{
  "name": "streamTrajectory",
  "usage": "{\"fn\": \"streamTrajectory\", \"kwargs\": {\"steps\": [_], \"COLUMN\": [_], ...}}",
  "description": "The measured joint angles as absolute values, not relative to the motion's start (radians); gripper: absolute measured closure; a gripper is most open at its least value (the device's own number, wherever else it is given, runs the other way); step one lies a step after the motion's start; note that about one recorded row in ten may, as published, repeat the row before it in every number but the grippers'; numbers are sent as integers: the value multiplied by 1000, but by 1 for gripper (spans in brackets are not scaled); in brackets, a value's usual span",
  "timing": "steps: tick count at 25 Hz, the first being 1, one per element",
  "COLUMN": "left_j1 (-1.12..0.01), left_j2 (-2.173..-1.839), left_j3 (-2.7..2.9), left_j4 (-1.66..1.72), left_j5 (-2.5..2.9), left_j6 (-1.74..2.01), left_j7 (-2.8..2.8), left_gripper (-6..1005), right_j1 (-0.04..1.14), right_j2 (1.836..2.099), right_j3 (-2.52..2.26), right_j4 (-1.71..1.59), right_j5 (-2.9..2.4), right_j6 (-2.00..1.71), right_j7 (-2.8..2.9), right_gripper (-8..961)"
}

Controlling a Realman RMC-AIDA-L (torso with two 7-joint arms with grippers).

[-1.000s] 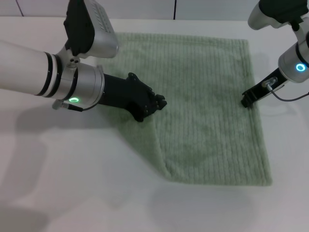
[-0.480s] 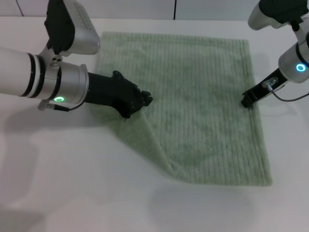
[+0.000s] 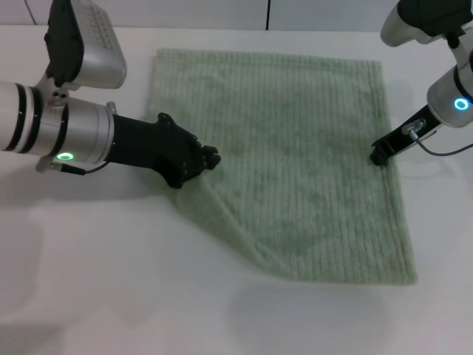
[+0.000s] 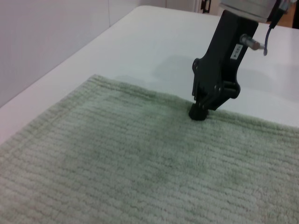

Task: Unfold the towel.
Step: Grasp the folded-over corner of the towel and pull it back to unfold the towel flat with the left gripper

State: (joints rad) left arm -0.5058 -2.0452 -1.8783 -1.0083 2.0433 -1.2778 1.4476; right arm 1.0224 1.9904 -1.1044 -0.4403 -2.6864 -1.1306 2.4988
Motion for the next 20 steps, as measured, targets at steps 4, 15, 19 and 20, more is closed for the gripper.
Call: {"fn": "streamTrajectory", "kwargs": {"steps": [4,15,19,20], "left_j1": [-501,-487,-479,-477], "left_j2": [-2040,-2037,-2032,-2032], "left_j3": [-1879,-1940,-1947,-1948], "left_j4": [-1008,-1012,-1013,-1013], "left_j5": [2058,2102,2106,2106], "left_j6": [-1288,-1329,-1341,-1344], "left_j7": [1449,1450,1456,1461], "left_gripper": [941,938,935,934], "right_j1": [1022,1019,1019,1018], "right_j2": [1989,1988,1988,1988], "right_j3": [-1104,-1104,-1104,-1104], "right_j4": [-440,-440,-440,-440], "right_j5": [-2686,-2686,-2686,-2686], "right_j6": [-1131,-1132,-1132,-1132], "right_j7": [2499,2499,2499,2499], "right_gripper": [952,953,953,953]}}
